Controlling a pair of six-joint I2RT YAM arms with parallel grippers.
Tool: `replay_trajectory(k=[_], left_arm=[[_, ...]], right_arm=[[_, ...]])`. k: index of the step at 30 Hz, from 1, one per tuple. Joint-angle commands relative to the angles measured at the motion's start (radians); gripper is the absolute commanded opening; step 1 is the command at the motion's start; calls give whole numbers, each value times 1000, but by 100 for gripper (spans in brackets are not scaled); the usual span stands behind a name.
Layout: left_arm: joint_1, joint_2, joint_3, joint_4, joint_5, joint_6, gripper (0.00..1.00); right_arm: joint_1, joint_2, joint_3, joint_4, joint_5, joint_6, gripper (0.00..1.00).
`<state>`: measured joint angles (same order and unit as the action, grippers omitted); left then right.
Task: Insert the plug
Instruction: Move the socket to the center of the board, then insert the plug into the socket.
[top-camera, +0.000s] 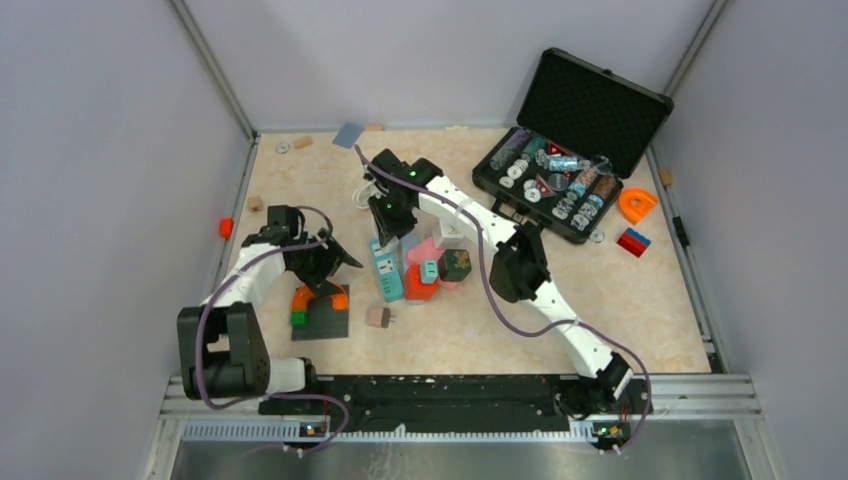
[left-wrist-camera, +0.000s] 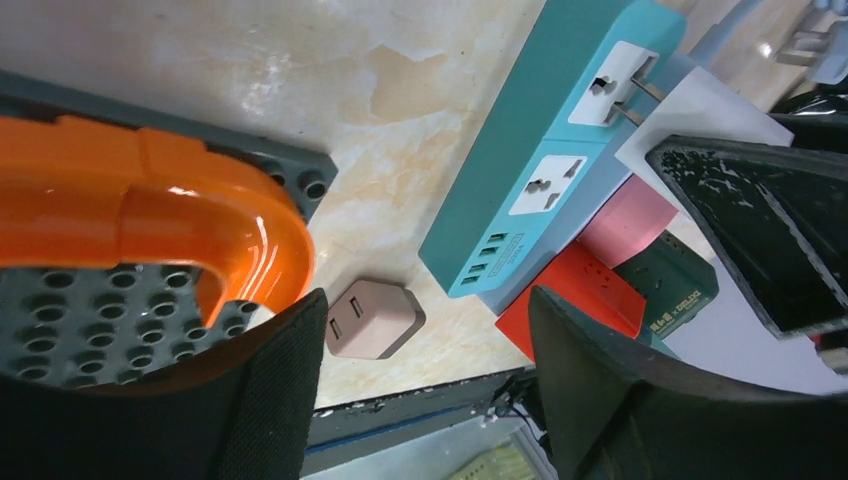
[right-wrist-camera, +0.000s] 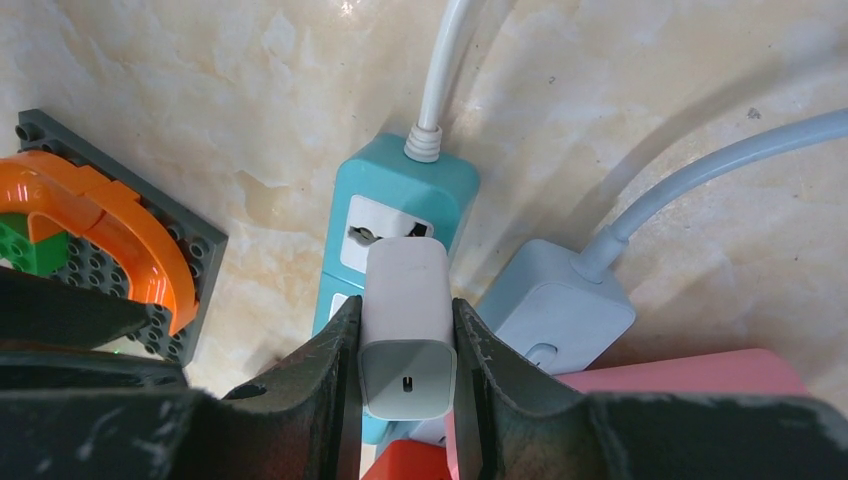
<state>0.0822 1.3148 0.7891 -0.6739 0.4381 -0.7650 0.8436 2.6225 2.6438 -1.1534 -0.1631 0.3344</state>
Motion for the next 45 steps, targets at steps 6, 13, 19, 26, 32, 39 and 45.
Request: replay_trajectory(k=[6,13,19,26,32,39,45], left_arm=[[-158,250,148,156,46,-11,59],[-228,373,160,184,28,-23,42],[-285,377,111,245,61,-71,28],[-371,406,140,284,87,-114,23],[-347,317,157,221,29,-83,43],[-254,134,116,126,-77,-30,70],[-225,50,92,13,-135,51,76]], right_arm=[[-16,144,-60,-138,119,-24,0],[-35,94,-105,-120,50,-51,0],[-33,62,-155,-113,49,-84,0],[-2,63,-179,-165,191,-136,0],[25,87,-217,-187,292,-177,0],[44,108,-226,-196,372,-165,0],[55,142,-267,-198,404,-180,0]])
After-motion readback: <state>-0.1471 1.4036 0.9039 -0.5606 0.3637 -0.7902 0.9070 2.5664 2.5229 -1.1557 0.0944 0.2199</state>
